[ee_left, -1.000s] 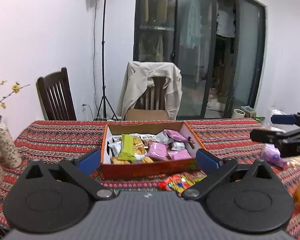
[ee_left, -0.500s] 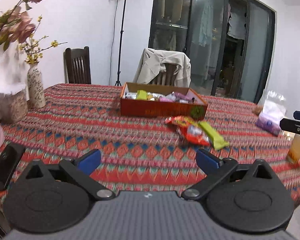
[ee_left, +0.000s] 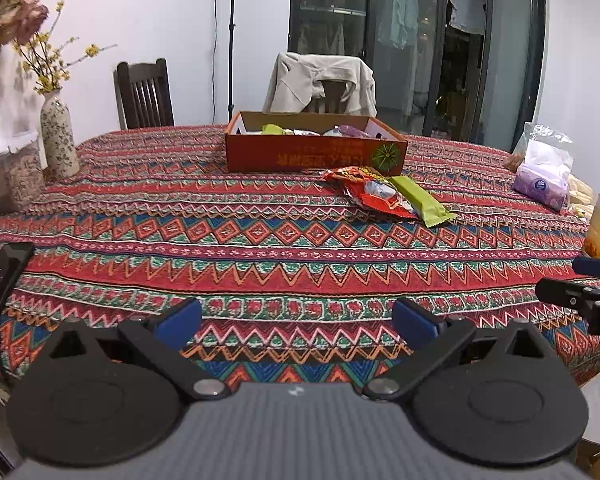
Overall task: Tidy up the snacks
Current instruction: 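Withdraw both tools from the box toward the remaining packets, then grasp the red chip bag with the left tool while the right grasps a green bar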
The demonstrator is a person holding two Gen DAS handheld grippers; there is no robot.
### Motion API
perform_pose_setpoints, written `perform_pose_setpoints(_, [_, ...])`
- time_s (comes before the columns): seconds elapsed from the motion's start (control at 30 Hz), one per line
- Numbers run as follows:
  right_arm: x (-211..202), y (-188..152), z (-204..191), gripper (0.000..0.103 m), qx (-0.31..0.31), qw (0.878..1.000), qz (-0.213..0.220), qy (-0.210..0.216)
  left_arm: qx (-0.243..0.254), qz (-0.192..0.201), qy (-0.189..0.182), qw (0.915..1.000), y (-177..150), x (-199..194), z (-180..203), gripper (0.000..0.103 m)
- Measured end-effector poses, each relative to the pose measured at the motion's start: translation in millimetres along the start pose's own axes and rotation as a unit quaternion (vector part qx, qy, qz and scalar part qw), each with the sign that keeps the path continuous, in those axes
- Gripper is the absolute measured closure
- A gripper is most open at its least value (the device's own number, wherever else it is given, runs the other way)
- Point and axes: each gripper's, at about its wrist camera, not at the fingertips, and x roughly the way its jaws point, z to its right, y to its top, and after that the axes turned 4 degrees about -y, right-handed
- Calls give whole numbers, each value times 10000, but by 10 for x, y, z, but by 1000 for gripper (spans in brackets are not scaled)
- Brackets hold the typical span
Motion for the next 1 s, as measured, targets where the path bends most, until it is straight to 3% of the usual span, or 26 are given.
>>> perform_pose_setpoints(0.2, [270,62,204,0,659,9974,-229,195,17,-96,-23,10000,160,328,39,0])
perform_pose_setpoints(0.37, [643,206,264,2,450,9985,-254,182,-11,-164,-179,9997,363,681,104,0])
perform_pose_setpoints(0.53, [1224,573,328,27,70,9994,-334,64,59,-107,-277,9995,626,1061,194,0])
perform_pose_setpoints(0.67, [1802,879,443,34,46,9992,-390,61,-29,-117,-334,9994,843,1412,264,0])
perform_pose_setpoints(0.73, [2115,990,484,44,97,9984,-522,204,-131,-186,-394,9990,937,1609,292,0])
perform_pose_setpoints(0.9, [2756,1022,454,58,8,9954,-927,236,-375,-421,-558,9968,1134,2088,364,0])
perform_pose_setpoints(1.0, [2765,1007,509,67,-84,9959,-883,164,-352,-514,-619,9961,1240,2354,517,0])
